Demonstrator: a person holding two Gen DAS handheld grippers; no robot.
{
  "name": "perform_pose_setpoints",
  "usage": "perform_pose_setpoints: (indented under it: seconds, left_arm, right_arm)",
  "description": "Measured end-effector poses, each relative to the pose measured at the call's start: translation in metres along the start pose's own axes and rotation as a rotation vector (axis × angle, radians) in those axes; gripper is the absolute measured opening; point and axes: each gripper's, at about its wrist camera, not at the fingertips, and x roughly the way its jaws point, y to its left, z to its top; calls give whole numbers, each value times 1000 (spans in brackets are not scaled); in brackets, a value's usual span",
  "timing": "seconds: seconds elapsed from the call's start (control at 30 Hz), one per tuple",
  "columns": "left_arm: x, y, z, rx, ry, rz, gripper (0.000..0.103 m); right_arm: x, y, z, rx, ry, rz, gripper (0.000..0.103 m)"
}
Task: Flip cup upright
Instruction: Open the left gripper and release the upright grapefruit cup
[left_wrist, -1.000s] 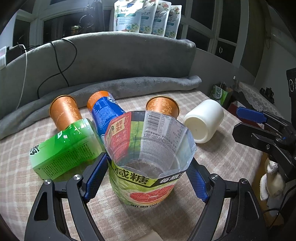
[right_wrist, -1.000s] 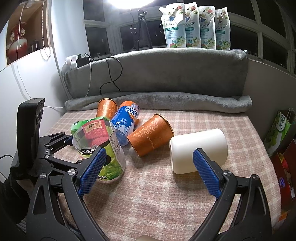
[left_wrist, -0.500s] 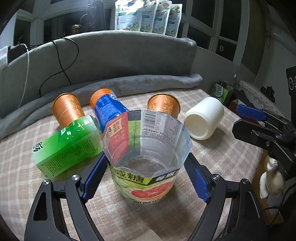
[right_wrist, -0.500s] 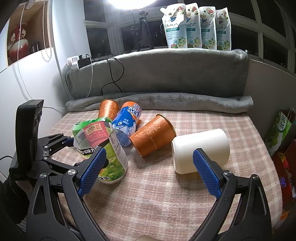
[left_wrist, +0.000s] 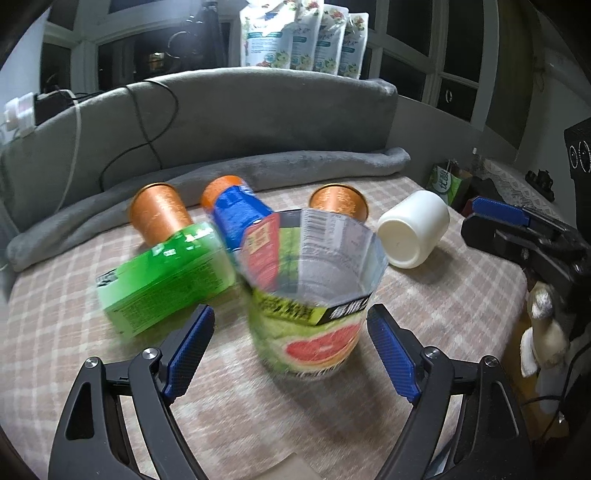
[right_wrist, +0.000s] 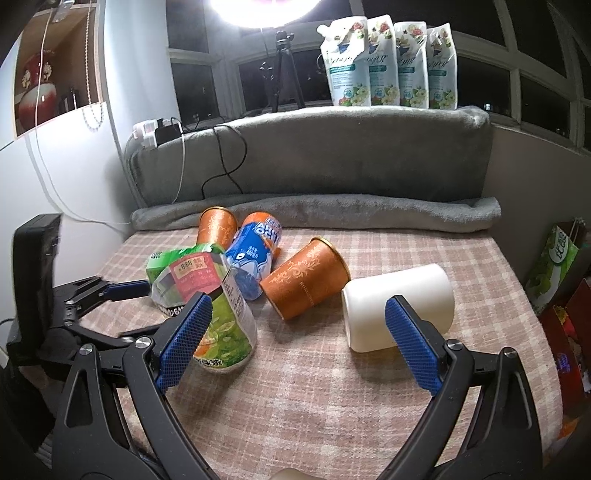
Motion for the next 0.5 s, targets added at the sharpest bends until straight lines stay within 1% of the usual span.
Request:
perform_pose_setpoints:
  seconds: [0.13,0.2,0.27,0.3,0.37,0.5]
  left_arm:
    - [-22,13,-4,-49,-52,41,85]
    - [-37,19,-3,-85,-98,80,85]
    - [-54,26,-2,-124,-158,131,85]
    - [-63,28,-2,-143,-192,169,85]
    - [-77,29,-2,-162,-245,235,85]
    - [-96,27,-2,-172,-330,318,87]
  right_arm:
    - [-4,1,4,10,-32,-44,97]
    - [-6,2,7,18,-48,-69,97]
    - [-8,3,9,24,-65,-95,99]
    - [-9,3,10,26,-71,-104,101]
    - [-10,5,11,27,-84,-124,101]
    - [-12,10,13,15,-95,-147,101]
